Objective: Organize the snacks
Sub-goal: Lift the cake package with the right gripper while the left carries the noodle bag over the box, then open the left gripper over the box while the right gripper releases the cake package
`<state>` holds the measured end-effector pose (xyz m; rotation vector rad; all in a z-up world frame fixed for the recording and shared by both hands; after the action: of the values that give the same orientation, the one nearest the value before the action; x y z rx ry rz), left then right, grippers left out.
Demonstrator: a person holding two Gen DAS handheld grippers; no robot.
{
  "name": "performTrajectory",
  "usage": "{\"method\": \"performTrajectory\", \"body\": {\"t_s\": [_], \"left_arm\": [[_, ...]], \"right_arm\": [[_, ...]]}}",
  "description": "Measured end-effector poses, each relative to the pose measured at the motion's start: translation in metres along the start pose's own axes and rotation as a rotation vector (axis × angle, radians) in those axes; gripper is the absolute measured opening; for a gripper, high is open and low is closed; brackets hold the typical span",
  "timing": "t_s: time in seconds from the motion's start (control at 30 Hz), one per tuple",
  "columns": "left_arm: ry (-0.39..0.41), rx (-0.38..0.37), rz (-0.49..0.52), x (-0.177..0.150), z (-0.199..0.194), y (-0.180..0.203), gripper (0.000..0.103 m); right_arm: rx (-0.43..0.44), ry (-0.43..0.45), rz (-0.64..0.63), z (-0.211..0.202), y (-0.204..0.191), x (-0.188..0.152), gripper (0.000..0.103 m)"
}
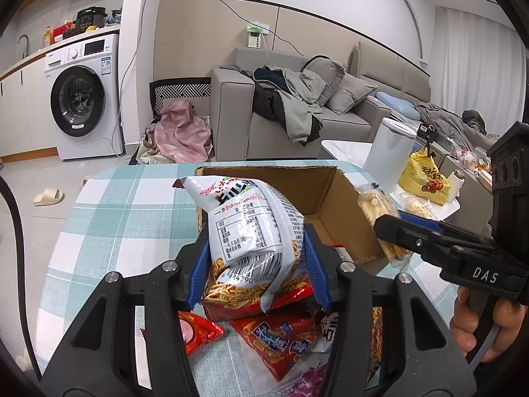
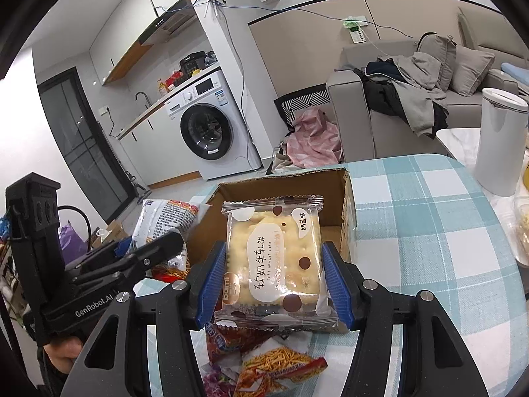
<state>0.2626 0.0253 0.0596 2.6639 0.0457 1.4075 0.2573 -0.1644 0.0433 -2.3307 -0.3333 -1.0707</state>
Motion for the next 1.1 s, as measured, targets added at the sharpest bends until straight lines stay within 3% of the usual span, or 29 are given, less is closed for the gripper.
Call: {"method": "performTrajectory", "body": {"t_s": [1.0,1.03,1.1], "left_arm": [[-0.020,0.053,0.008,0.002,0.060,0.003,0.049],[-0.011,0.050,0.005,0.002,0.057,0.002,0.051],[-0.010,0.055,0.008,0.001,0.051,0.000,0.068]], "right_arm": [[-0.043,0.005,0.037,0.043,0.010,0.017,0.060],[-0.051,0.021,0.026,0.040,0.009,0.017,0.061],[-0.063,0.030,0.001,0.034,0.007,0.018,0.067]]}}
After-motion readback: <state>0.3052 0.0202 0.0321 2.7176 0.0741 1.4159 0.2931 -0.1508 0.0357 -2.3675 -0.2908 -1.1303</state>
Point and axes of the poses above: each gripper's, at about its wrist camera, not at the fingertips, and z roughly the way its jaws point, y to its right, x to its top, the point moved 2 cm from there along z, roughly the way its jaws point, and after that the axes turned 3 degrees about x, right-handed, at the moved point
